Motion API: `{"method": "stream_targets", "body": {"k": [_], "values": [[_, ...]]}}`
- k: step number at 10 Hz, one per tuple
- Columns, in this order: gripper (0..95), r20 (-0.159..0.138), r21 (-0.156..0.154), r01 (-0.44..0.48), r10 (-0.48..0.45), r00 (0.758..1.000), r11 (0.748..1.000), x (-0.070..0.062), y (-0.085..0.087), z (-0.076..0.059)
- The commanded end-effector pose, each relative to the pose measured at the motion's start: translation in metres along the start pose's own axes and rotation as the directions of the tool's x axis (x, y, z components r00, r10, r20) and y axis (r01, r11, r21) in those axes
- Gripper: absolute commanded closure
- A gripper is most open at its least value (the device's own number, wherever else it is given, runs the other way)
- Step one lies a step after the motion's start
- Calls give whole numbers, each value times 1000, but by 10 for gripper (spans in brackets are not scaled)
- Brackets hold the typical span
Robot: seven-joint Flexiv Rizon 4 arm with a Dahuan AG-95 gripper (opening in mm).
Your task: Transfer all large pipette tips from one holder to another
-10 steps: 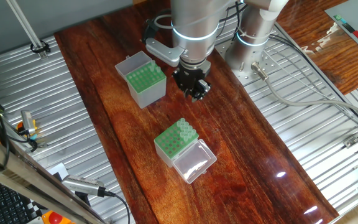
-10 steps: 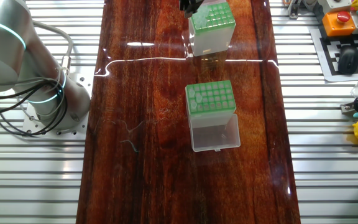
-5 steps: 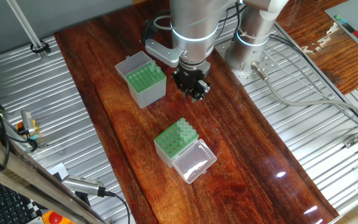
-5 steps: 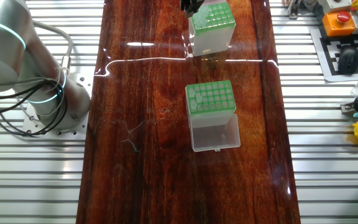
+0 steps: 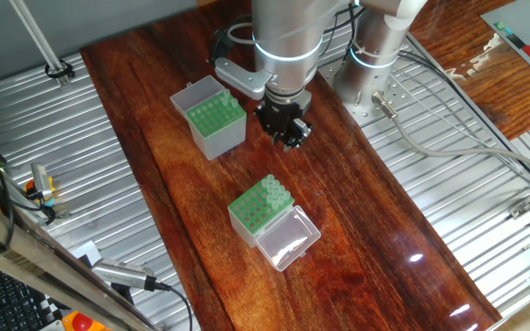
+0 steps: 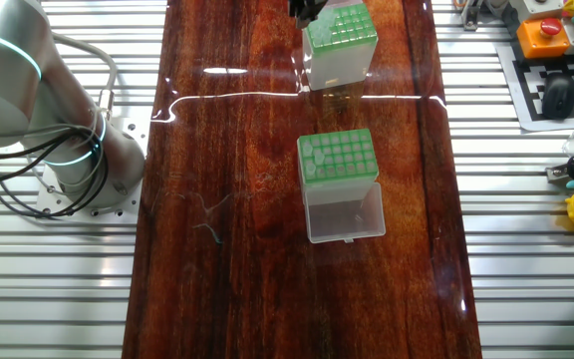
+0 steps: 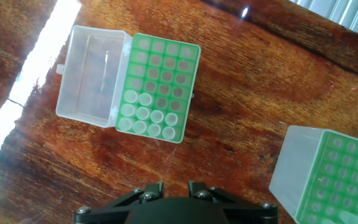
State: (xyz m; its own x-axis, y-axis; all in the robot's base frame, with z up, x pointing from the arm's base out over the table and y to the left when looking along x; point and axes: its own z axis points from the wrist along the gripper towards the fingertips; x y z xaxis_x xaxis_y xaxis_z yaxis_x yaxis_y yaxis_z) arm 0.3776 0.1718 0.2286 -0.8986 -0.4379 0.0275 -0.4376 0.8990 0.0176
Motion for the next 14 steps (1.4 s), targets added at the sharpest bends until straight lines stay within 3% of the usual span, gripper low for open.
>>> {"method": "stream_targets", "body": {"k": [1,2,4,8,10,14], "values": [[760,16,2,-100,100,995,995,-8,77,-1],[760,12,-3,-53,53,998,999,0,54,-2],[760,11,-11,-36,36,999,999,5,38,-7],[760,13,-13,-53,53,998,998,5,38,-8],[760,20,-33,-74,75,997,997,1,42,-7],[760,20,-32,-78,78,997,996,1,42,-7]]}}
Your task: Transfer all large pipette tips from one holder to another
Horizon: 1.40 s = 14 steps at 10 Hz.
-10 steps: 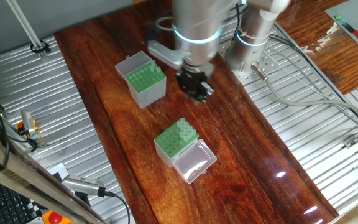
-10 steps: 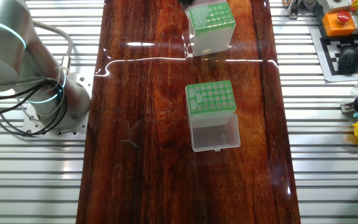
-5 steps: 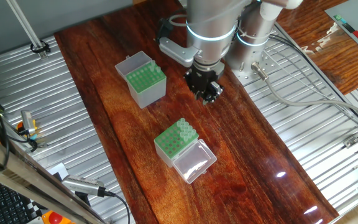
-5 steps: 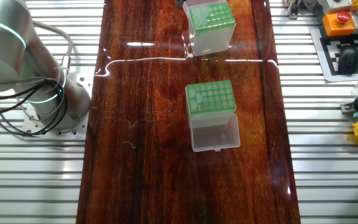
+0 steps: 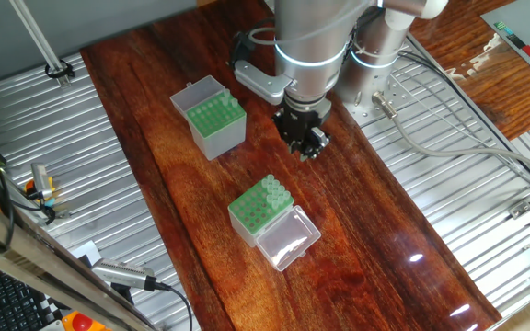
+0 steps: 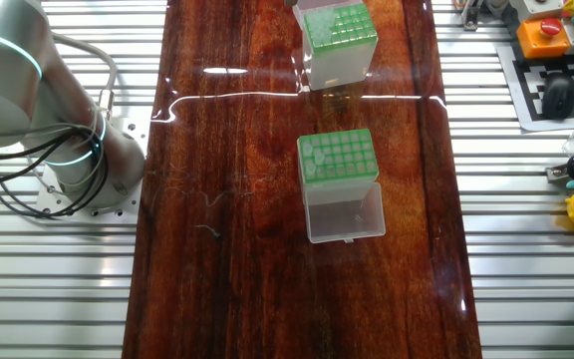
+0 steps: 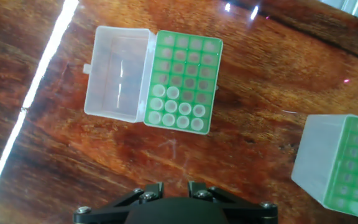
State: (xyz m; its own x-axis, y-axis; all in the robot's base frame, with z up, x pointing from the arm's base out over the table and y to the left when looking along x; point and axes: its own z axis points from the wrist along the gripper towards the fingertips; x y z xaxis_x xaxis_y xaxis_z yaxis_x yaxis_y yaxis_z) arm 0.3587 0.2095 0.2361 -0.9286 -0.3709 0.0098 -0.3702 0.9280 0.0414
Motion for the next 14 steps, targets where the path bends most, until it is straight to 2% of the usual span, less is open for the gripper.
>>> {"method": "stream_targets", "body": {"k": [1,3,4,5,7,9,11,12,13,14], "values": [[760,6,-17,-2,3,1000,1000,1,0,0],[760,5,-39,8,-8,1000,999,1,0,0],[760,13,-38,-13,14,1000,999,1,0,0],[570,8,-31,-49,49,999,998,1,0,0],[570,1,-20,-93,93,996,995,1,0,0],[570,6,-21,-84,84,996,996,1,0,0],[570,6,-22,-60,60,998,998,6,-26,-5],[570,4,-22,-27,27,1000,999,12,-50,-7],[760,3,-19,-4,4,1000,1000,17,-65,-8],[760,3,-20,33,-33,999,999,20,-82,-9]]}}
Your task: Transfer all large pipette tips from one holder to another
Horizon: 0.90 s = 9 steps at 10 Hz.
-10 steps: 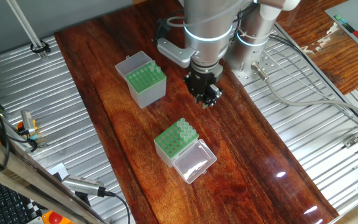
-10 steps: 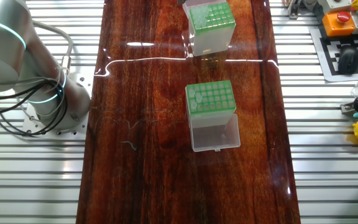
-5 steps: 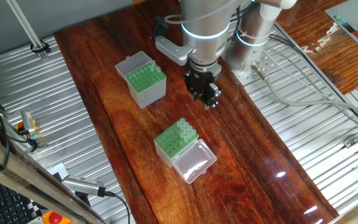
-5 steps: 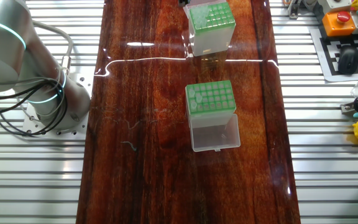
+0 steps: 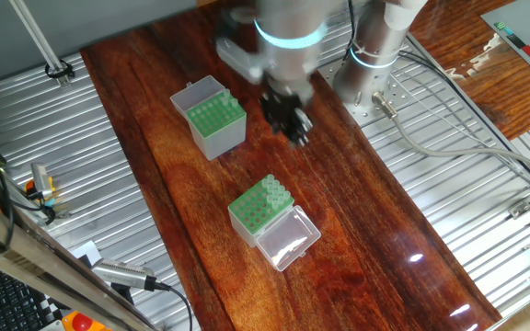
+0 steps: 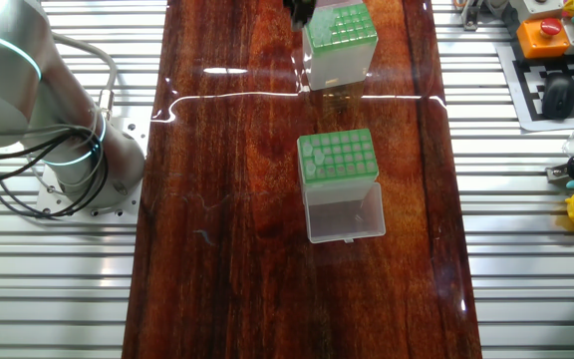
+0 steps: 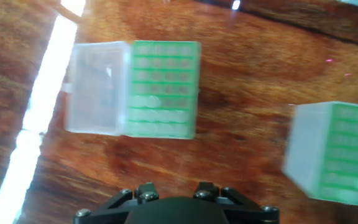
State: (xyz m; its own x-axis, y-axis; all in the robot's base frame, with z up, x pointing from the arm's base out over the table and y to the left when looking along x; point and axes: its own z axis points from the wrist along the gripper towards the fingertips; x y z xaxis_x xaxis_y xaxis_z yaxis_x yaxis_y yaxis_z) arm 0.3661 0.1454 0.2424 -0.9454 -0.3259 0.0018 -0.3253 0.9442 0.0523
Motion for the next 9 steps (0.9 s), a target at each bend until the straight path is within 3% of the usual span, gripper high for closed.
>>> {"method": "stream_targets", "body": {"k": [1,2,3,6,7,9], "values": [[760,-5,-15,88,-88,996,996,2,-26,-2],[760,-2,-19,74,-74,997,997,2,-26,-2],[570,-3,-12,37,-37,999,999,2,-26,-2],[570,-10,5,-79,79,997,997,2,-26,-2],[760,-3,12,-81,81,997,997,3,-29,-1],[760,-3,10,-28,28,1000,1000,11,-65,2]]}}
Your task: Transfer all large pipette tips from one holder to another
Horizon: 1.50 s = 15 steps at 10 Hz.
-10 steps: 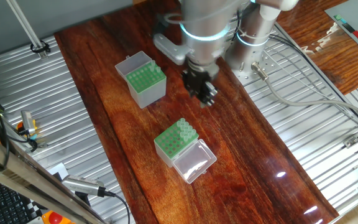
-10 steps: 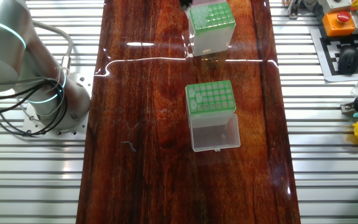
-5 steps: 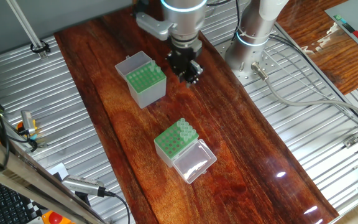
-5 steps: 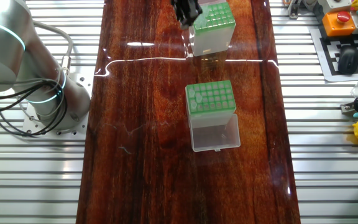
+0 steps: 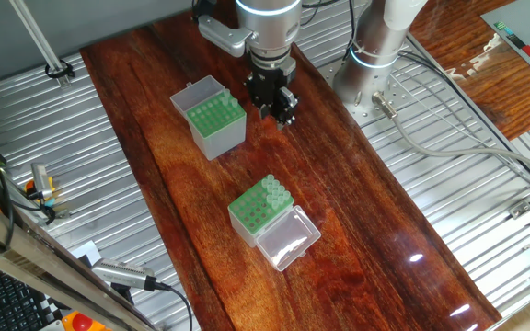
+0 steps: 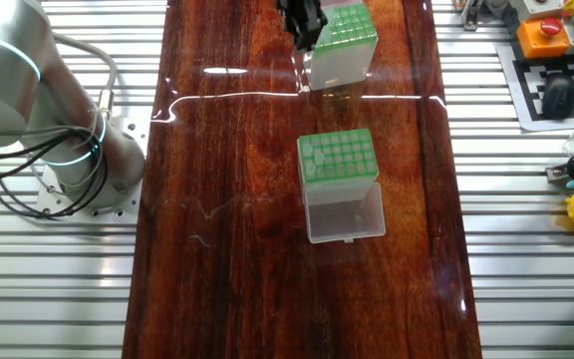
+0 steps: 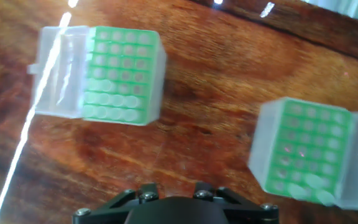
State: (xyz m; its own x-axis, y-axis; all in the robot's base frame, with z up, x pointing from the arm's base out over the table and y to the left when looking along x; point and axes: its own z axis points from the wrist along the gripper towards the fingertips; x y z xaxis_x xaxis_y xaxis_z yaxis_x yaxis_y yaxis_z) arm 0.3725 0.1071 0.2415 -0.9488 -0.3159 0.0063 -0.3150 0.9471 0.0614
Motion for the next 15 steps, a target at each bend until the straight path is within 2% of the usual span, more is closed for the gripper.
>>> {"method": "stream_targets", "body": {"k": [1,3,4,5,6,8,10,11,13,14,15], "values": [[760,-3,18,26,-26,1000,999,9,-52,4],[760,-6,16,78,-78,997,997,16,-79,1],[760,-6,16,79,-79,997,997,16,-79,1],[570,-6,13,90,-90,996,996,16,-70,-1],[570,-10,15,84,-84,996,996,16,-70,-1],[570,-16,42,19,-19,1000,999,16,-70,-1],[570,-6,55,12,-11,1000,998,16,-70,-1],[760,-4,55,27,-27,1000,998,16,-74,-1],[760,-5,48,103,-103,995,993,14,-111,1],[760,-7,48,121,-121,993,992,13,-118,2],[570,-11,46,181,-180,984,982,15,-137,6]]}}
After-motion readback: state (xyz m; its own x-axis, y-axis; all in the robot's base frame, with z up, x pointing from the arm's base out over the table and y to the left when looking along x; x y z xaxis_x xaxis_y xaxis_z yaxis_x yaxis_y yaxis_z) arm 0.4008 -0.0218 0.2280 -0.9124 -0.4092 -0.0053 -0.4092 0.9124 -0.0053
